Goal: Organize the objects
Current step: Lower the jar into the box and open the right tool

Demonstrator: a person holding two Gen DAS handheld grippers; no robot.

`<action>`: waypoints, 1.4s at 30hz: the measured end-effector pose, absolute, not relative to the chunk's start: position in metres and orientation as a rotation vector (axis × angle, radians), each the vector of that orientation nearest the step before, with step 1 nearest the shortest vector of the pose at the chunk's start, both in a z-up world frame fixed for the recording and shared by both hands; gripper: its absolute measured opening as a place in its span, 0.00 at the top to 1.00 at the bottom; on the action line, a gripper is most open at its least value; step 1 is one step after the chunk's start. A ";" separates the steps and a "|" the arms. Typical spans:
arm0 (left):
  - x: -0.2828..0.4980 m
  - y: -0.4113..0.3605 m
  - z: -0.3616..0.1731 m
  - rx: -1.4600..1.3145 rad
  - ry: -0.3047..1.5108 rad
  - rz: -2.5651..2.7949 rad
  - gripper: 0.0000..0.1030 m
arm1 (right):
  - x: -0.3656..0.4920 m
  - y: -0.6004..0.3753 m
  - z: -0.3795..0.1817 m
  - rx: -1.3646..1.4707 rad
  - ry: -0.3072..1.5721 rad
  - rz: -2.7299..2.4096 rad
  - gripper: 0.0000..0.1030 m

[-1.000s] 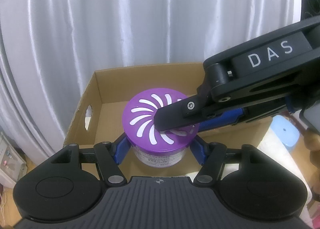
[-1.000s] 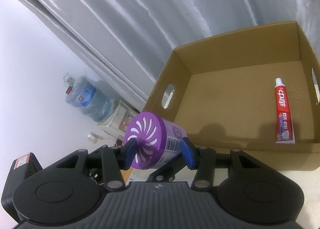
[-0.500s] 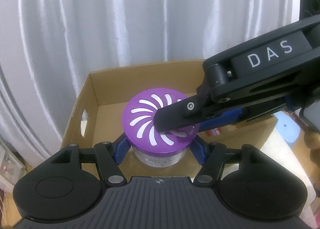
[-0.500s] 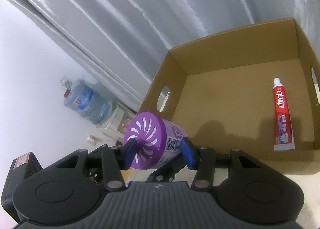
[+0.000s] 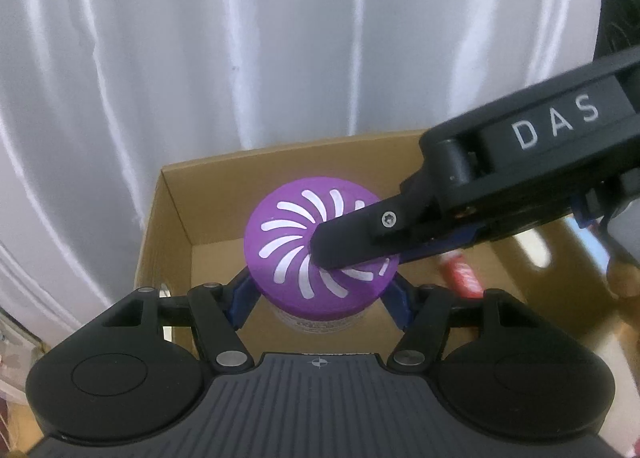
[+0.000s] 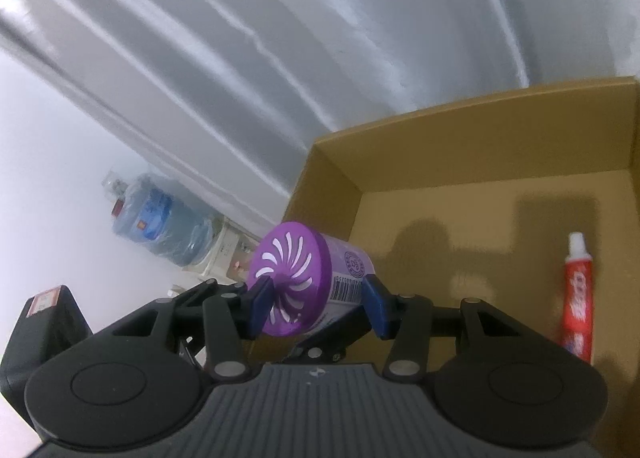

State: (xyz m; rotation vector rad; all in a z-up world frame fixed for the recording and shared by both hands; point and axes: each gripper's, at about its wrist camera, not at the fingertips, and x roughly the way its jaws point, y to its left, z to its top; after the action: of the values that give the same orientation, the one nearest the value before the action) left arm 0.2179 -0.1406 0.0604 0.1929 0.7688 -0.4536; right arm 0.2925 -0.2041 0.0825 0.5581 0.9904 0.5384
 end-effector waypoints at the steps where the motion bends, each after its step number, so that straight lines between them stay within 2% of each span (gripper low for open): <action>1: 0.227 -0.142 0.057 0.200 0.783 -0.448 0.37 | 0.306 -0.204 0.077 0.570 1.007 0.538 0.49; 13: 0.289 -0.163 0.003 0.263 0.929 -0.344 0.37 | 0.405 -0.201 0.010 0.634 1.163 0.496 0.49; 25: 0.281 -0.151 -0.022 0.257 1.032 -0.278 0.36 | 0.441 -0.195 -0.048 0.765 1.277 0.495 0.49; 31: 0.261 -0.145 -0.016 0.210 1.042 -0.293 0.26 | 0.443 -0.194 -0.055 0.774 1.285 0.482 0.37; 35: 0.238 -0.146 -0.003 0.202 1.030 -0.306 0.14 | 0.437 -0.202 -0.052 0.793 1.279 0.466 0.35; 39: 0.198 -0.148 0.016 0.247 0.986 -0.317 0.02 | 0.416 -0.217 -0.031 0.801 1.215 0.474 0.28; 42: 0.164 -0.146 0.029 0.302 0.941 -0.317 0.01 | 0.386 -0.233 -0.001 0.788 1.121 0.476 0.24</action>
State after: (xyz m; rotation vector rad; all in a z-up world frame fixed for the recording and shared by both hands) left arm 0.1642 -0.1461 0.0287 0.3024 0.9407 -0.3166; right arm 0.3860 -0.2328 -0.0011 0.7883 1.1211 0.4761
